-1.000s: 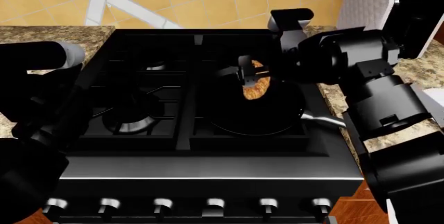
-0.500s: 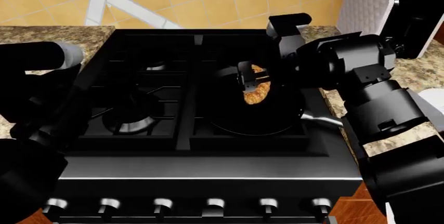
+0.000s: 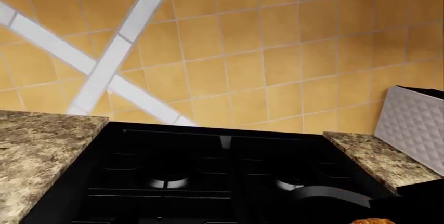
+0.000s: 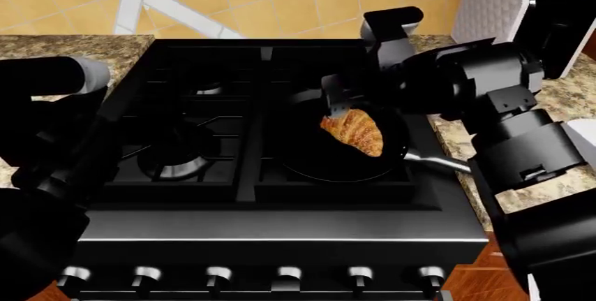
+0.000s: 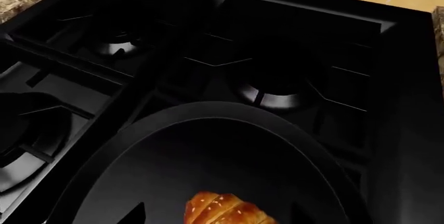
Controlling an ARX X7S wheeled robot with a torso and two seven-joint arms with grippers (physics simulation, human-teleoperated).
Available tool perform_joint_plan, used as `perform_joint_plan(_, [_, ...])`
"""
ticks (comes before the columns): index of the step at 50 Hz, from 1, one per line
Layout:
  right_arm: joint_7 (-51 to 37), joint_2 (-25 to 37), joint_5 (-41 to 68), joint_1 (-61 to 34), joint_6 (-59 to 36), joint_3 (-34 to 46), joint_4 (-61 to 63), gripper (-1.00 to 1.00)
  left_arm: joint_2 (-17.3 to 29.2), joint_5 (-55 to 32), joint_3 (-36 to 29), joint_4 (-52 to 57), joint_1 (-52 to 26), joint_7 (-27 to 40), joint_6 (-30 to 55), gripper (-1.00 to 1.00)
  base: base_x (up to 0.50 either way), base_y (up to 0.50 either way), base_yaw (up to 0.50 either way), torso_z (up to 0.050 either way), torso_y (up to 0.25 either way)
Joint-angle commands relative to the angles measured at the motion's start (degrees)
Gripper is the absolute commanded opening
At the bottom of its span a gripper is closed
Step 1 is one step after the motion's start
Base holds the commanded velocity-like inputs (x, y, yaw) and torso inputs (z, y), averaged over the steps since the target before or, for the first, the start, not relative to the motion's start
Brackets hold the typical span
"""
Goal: Pick the croissant and place it on the pan. Then turn on the stove to warm the croissant.
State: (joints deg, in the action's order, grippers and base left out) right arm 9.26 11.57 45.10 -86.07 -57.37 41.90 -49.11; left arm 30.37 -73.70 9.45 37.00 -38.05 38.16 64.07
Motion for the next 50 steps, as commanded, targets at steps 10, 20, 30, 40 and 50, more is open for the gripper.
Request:
perform_joint_plan(10, [-22.6,9.3,12.9,8.1,-9.3,-15.5,33.8,1.00,0.2,-0.8,-0.8,0.4,-0.6,0.8,-0.1,1.00,0.00,0.00,0.00,0.000,0.000])
perform_joint_plan(20, [-34.1,13.1,15.0,16.8,-5.5,-22.4,53.5,1.00,0.5,3.3,-2.7,1.0,0.2,-1.2,-1.5,1.00,0.00,0.00,0.00,0.000,0.000])
perform_joint_plan(30, [-36.3,15.8,13.4,19.6,-4.0,-22.0,61.3,1.00,0.3,5.1,-4.3,0.7,0.1,-2.1,-2.1,1.00,0.00,0.00,0.00,0.000,0.000])
perform_joint_plan(40, [-36.4,16.0,13.2,19.6,-3.2,-21.8,63.1,1.00,0.4,4.7,-4.6,0.6,-0.2,-1.7,-2.1,1.00,0.00,0.00,0.00,0.000,0.000])
perform_joint_plan(50, [-39.0,16.6,14.9,19.5,-4.0,-23.5,66.4,1.00,0.9,3.2,-4.0,1.3,-0.8,-0.7,-1.9,1.00,-0.44,0.10,0.00,0.000,0.000])
